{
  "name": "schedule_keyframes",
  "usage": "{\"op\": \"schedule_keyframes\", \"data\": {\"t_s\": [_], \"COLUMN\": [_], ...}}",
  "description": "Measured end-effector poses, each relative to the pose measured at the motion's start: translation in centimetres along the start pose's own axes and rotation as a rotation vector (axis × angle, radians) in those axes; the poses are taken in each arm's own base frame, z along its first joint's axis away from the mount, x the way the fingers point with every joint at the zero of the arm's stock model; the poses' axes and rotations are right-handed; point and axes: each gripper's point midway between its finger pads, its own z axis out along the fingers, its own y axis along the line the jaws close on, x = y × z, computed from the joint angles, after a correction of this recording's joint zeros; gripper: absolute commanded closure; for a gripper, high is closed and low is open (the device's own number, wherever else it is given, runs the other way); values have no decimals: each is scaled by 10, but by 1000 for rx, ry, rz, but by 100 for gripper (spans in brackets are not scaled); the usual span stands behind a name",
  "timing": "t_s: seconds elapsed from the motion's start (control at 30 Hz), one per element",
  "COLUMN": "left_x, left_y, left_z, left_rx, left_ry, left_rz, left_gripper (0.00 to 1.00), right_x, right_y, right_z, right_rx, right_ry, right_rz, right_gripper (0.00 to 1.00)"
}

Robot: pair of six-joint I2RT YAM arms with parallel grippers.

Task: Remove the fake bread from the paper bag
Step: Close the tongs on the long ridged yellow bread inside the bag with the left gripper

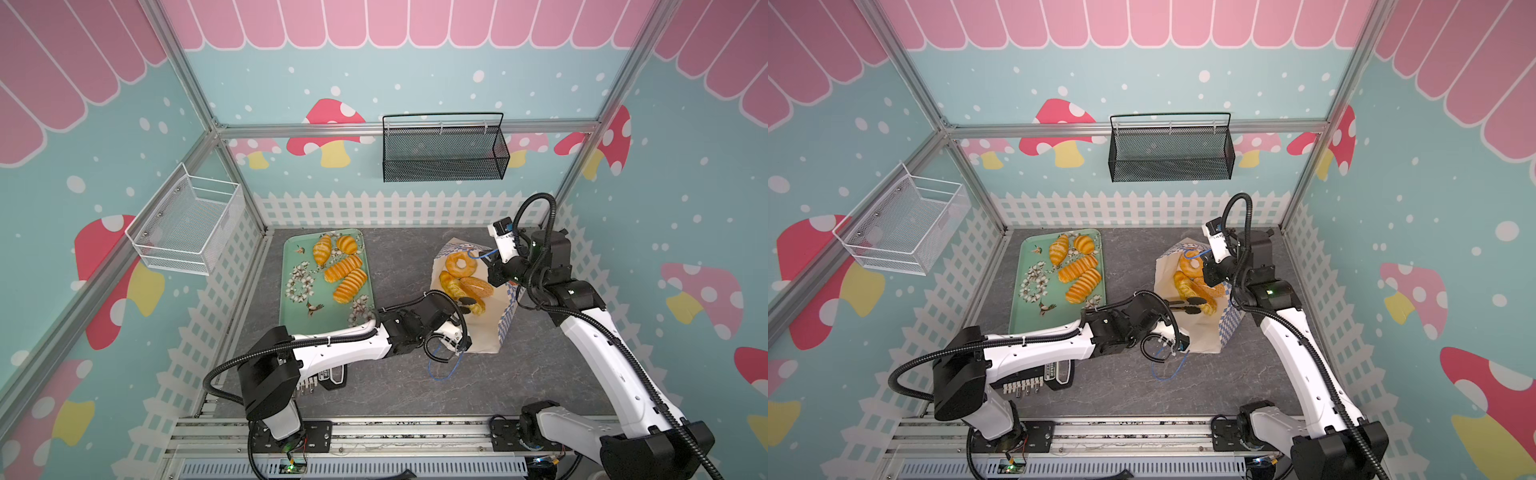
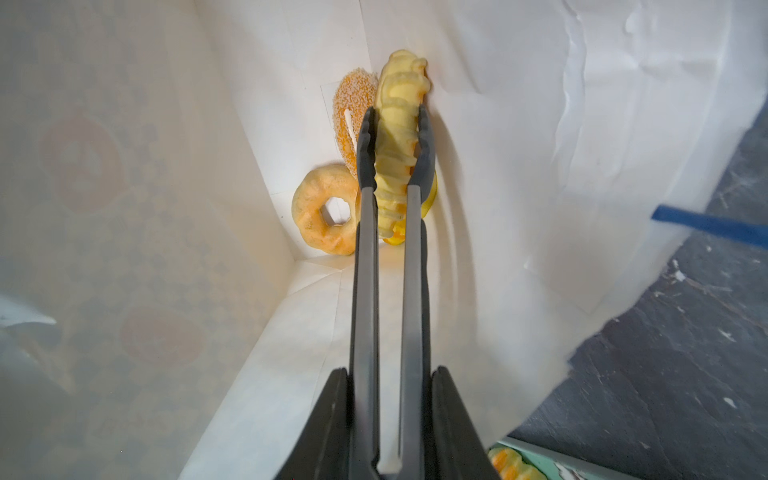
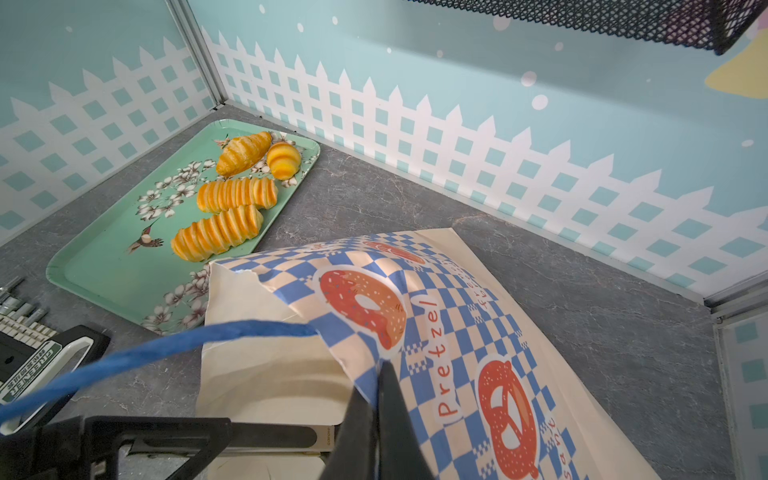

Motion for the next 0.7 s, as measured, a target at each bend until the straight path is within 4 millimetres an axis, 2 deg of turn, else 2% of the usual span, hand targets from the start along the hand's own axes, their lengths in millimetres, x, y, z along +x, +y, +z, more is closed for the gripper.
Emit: {"op": "schedule_keyframes", "data": {"t_s": [0.33,0.53,0.7], "left_x": [4,-1,2], "left_y": [28,27,27], "left_z": [-42,-63,-69], "left_rx": [-98,-114,-108], "left_ry": [-32,-59,-63], "left_rz": [-50,-78,-132], "left_gripper": [100,100,100], "right_x": [1,-2,-4], "right_y": [-4,-8,-9], "right_z": [2,2,3], "right_rx": [19,41,45], "right_ry": [6,5,1], "right_rz": [6,19,33], "right_gripper": [100,100,100]}}
